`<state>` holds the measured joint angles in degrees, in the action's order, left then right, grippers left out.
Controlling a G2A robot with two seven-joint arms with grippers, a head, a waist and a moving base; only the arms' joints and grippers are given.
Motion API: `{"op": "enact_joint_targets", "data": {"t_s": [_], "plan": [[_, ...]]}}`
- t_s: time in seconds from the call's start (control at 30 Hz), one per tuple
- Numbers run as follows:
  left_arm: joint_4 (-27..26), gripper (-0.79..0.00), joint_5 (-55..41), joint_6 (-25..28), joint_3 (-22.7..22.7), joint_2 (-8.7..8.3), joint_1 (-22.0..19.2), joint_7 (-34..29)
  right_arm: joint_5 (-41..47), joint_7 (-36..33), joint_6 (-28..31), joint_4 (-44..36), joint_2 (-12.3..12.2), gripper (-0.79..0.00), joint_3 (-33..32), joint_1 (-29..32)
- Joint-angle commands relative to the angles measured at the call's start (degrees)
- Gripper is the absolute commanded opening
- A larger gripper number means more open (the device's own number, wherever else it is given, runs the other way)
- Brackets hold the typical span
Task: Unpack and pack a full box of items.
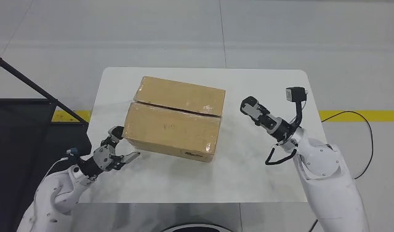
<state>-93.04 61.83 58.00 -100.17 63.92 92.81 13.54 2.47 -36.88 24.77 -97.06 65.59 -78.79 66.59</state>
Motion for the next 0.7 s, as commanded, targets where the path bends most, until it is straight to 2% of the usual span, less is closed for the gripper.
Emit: {"op": "enact_joint_targets", "data": {"t_s": [0.0, 0.2, 0.57, 0.67], "plan": [[0.1, 0.0, -0.3, 0.0, 0.4, -0.24, 0.0, 0.0, 0.0, 0.0, 0.0, 0.0, 0.0, 0.0, 0.0, 0.0], [-1.1, 0.0, -1.4, 0.0, 1.7, -1.25, 0.8, -0.5, -0.1, 0.4, -0.3, -0.1, 0.0, 0.0, 0.0, 0.2], [-2.7, 0.0, -3.3, 0.0, 3.7, -3.97, 2.3, -1.3, 4.9, 1.5, -8.1, 2.6, 0.2, 0.0, 0.4, -1.4], [-3.0, 0.0, -4.0, 0.0, 4.3, -4.79, 2.6, -1.5, 4.9, 1.5, -8.1, 2.6, 0.2, 0.0, 0.4, -1.4]]}}
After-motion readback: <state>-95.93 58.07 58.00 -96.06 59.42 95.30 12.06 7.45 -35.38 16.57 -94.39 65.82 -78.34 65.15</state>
